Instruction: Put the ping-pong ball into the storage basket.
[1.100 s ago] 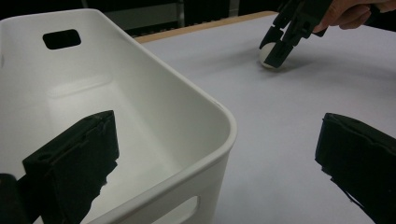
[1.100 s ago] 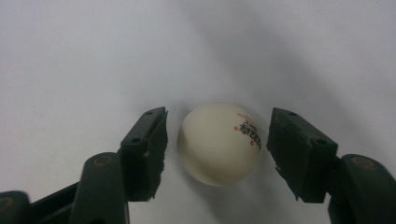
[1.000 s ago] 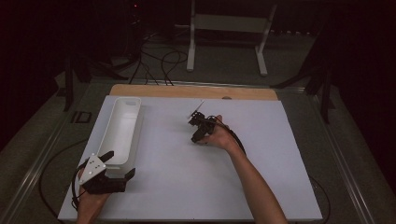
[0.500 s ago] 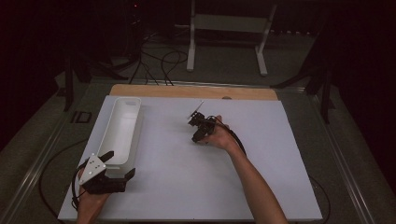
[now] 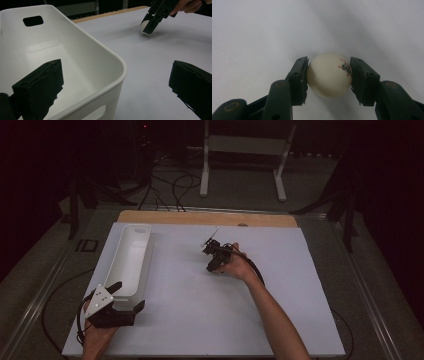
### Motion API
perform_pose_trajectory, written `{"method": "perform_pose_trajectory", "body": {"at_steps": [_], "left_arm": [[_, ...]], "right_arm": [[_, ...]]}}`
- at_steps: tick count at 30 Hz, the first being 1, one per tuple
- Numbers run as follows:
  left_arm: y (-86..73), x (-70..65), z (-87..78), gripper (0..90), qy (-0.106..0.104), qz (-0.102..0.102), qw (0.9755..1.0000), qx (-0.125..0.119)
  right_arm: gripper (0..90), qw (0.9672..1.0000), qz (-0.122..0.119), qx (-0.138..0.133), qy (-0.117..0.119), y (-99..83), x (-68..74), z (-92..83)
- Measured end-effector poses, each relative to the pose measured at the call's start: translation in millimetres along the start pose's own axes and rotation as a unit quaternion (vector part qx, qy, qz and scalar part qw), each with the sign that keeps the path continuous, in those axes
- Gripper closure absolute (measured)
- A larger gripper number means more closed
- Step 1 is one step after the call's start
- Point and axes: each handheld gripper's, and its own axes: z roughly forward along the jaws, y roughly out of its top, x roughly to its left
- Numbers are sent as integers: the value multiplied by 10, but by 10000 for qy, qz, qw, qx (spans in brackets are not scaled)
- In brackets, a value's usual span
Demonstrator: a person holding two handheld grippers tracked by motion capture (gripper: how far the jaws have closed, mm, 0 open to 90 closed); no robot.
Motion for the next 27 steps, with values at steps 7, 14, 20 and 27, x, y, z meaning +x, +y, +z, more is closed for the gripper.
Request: {"method": "perform_pose_trajectory", "body": {"at_steps": [7,14,20,27], "left_arm": [[0,0,0,1,-1,0,10000,0],[0,0,0,1,0,-4,10000,-1],[0,0,0,1,-1,-5,10000,-1],[0,0,0,1,-1,-4,10000,2]], "right_arm": [[497,10000,-39,1,-26,-1,10,-37],[497,10000,-55,17,-65,3,8,-82],[497,9999,-25,-1,-116,2,-8,-124],[497,9999,-8,-10,-139,-6,-17,-158]]}}
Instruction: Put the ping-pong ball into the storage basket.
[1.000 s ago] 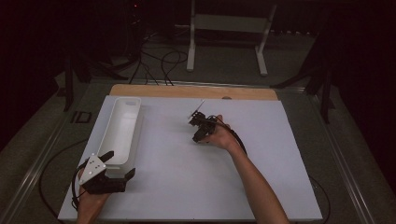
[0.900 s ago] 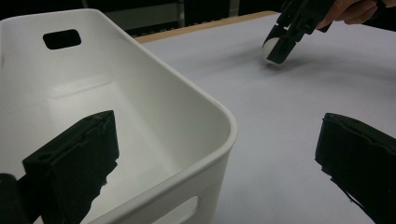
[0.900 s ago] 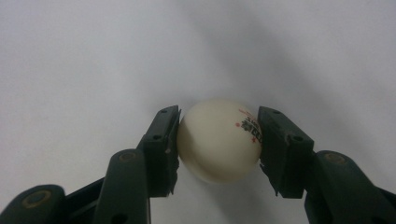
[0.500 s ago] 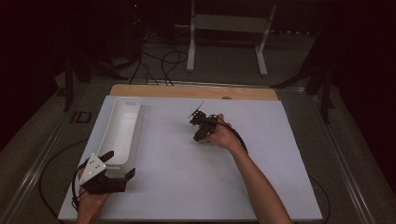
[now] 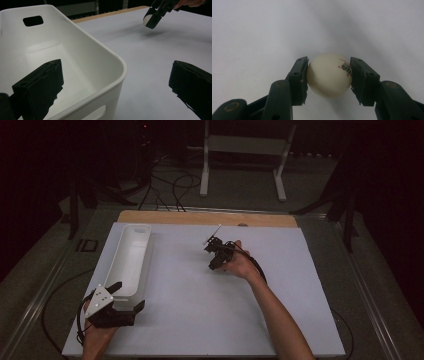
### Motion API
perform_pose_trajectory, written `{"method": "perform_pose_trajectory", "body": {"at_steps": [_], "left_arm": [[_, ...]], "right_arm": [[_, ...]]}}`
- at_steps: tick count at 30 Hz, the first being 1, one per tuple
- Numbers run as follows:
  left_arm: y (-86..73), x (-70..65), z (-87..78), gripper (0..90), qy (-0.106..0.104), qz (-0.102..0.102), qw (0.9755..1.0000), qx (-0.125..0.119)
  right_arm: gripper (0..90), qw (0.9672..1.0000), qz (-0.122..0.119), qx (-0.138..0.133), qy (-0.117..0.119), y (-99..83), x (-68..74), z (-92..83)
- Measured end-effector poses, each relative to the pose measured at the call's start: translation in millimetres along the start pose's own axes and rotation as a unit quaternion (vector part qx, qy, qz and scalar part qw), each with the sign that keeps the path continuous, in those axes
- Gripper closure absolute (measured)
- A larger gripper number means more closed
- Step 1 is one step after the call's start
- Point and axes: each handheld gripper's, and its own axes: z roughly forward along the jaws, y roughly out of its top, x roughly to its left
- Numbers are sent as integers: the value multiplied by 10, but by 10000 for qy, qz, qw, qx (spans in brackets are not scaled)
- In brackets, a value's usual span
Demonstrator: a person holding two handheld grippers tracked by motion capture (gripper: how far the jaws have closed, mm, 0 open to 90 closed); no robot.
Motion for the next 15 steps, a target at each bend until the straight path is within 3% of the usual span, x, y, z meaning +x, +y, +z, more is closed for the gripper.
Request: {"method": "perform_pose_trajectory", "body": {"at_steps": [15], "left_arm": [[0,-1,0,1,1,-4,10000,1]], "right_arm": [[498,9999,-48,-110,-71,15,5,-89]]}}
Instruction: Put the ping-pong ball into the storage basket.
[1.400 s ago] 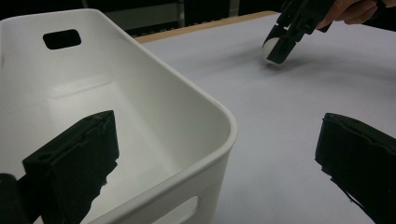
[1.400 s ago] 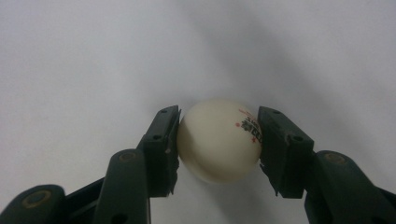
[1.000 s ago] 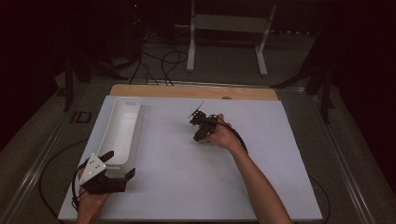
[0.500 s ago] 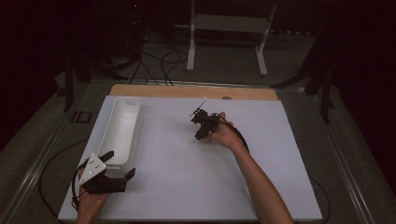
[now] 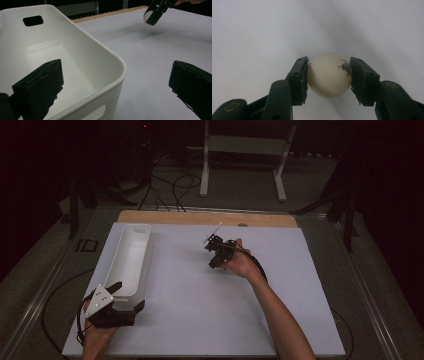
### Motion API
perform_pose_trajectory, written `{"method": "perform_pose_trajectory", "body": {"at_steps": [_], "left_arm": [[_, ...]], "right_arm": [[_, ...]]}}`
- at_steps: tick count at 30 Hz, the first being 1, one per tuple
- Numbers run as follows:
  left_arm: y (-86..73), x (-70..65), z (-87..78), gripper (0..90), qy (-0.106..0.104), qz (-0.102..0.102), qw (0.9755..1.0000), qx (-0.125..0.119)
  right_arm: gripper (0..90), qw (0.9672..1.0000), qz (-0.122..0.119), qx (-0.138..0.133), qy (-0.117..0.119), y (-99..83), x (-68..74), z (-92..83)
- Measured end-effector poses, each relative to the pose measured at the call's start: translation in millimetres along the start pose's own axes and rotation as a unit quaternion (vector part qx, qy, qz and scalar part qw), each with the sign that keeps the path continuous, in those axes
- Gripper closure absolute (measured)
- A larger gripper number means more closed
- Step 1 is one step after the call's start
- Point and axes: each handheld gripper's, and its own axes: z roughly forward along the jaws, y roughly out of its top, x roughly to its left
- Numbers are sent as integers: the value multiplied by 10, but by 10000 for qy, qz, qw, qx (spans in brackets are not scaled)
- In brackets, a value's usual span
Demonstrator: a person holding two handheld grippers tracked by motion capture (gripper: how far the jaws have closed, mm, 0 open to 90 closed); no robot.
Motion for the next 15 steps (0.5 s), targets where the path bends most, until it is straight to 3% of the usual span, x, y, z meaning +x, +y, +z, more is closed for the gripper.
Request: {"method": "perform_pose_trajectory", "body": {"at_steps": [15], "left_arm": [[0,-1,1,2,7,2,10000,-1]], "right_arm": [[498,10000,-26,-80,-52,38,0,-98]]}}
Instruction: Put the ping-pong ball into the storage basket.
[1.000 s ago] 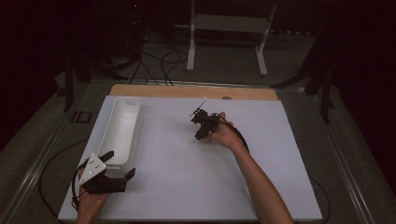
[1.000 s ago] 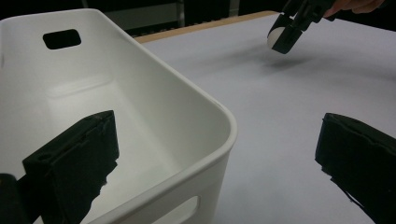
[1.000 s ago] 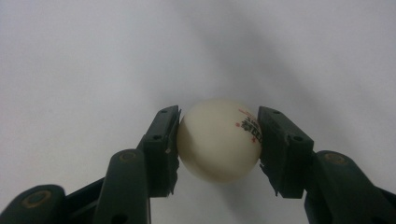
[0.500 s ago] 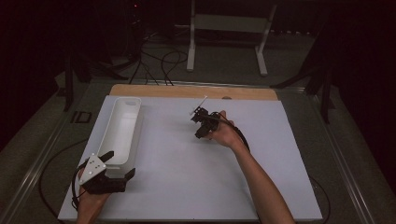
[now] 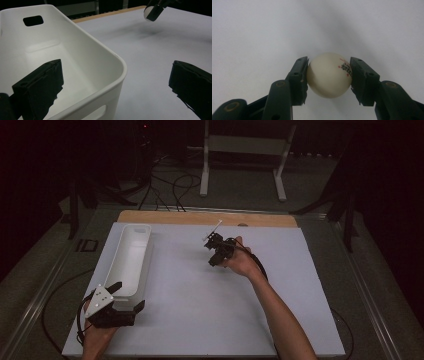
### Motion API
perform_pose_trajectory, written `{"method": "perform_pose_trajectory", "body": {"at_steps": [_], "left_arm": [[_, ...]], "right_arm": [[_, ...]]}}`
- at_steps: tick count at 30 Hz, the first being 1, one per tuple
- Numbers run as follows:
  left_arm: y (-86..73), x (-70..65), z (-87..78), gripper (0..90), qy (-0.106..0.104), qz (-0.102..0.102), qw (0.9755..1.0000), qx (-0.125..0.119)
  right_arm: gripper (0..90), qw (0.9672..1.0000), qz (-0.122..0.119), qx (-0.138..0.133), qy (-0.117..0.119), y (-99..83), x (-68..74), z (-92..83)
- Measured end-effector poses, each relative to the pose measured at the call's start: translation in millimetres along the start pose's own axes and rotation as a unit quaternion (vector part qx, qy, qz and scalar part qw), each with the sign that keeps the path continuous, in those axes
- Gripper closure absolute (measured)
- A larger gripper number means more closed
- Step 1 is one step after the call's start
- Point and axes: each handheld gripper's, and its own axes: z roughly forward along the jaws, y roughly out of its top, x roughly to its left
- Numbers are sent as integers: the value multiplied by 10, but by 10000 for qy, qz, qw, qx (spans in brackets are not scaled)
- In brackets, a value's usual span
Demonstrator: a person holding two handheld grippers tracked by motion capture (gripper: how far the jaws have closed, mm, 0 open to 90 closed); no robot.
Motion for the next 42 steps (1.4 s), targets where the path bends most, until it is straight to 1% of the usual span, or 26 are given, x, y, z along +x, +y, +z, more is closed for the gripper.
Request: {"method": "perform_pose_trajectory", "body": {"at_steps": [5,8,13,15,26,27,33,35,36,42], "left_arm": [[1,0,-1,1,-4,0,10000,5],[1,1,-1,2,-5,0,10000,5],[1,1,-1,1,-5,0,10000,6],[1,1,-1,2,-6,-3,10000,3],[1,1,1,2,1,8,10000,12],[1,1,1,2,1,9,10000,12],[1,1,3,3,8,10,10000,10],[1,1,4,3,7,9,10000,7],[1,1,4,3,9,12,10000,13],[1,1,4,3,11,10,10000,13]], "right_arm": [[498,10000,-15,-42,-21,6,-18,-39],[498,10000,29,-67,-13,9,-21,-64],[499,9999,4,-108,-20,9,-35,-78],[499,9999,37,-110,-19,14,-34,-97],[499,9998,-35,-183,-47,51,-43,-176],[499,9998,-6,-170,-47,55,-37,-183],[499,9998,-44,-200,-68,64,-48,-209],[499,9998,-9,-209,-62,70,-48,-222],[499,9997,-45,-217,-78,70,-55,-229],[499,9997,0,-225,-99,74,-57,-256]]}}
